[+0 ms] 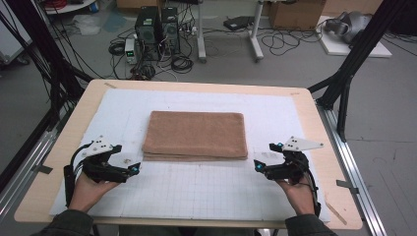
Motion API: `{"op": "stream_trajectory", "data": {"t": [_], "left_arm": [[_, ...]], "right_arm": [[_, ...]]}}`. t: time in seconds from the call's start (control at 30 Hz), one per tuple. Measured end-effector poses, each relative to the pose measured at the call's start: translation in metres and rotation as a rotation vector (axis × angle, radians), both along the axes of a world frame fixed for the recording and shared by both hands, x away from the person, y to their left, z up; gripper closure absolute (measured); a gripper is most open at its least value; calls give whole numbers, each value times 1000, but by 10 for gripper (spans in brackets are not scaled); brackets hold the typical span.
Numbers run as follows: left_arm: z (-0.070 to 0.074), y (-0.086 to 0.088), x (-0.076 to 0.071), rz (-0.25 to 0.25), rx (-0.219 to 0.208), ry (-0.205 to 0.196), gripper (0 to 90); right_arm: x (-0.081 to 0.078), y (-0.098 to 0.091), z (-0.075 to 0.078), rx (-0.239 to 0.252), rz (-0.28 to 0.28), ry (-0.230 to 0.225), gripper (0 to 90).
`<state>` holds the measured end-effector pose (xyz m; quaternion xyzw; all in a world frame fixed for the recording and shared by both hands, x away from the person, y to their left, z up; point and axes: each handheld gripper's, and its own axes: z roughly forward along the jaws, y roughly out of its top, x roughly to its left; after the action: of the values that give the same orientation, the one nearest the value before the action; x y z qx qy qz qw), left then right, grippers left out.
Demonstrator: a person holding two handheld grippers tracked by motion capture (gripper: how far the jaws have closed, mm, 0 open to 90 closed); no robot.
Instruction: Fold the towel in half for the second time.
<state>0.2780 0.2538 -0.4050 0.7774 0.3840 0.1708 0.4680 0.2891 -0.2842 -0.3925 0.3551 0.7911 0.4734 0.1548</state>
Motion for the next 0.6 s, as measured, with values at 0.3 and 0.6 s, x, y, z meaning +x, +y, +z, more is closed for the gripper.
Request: {"op": "stream_trajectory", "data": {"t": [0.3, 0.6], "left_arm": [[-3, 2, -12, -5, 6, -2, 17], [-8, 1, -29, -8, 8, -15, 17]], "right_arm": [[-15, -4, -9, 0, 7, 16, 112], [-29, -13, -15, -5, -5, 17, 112]]}}
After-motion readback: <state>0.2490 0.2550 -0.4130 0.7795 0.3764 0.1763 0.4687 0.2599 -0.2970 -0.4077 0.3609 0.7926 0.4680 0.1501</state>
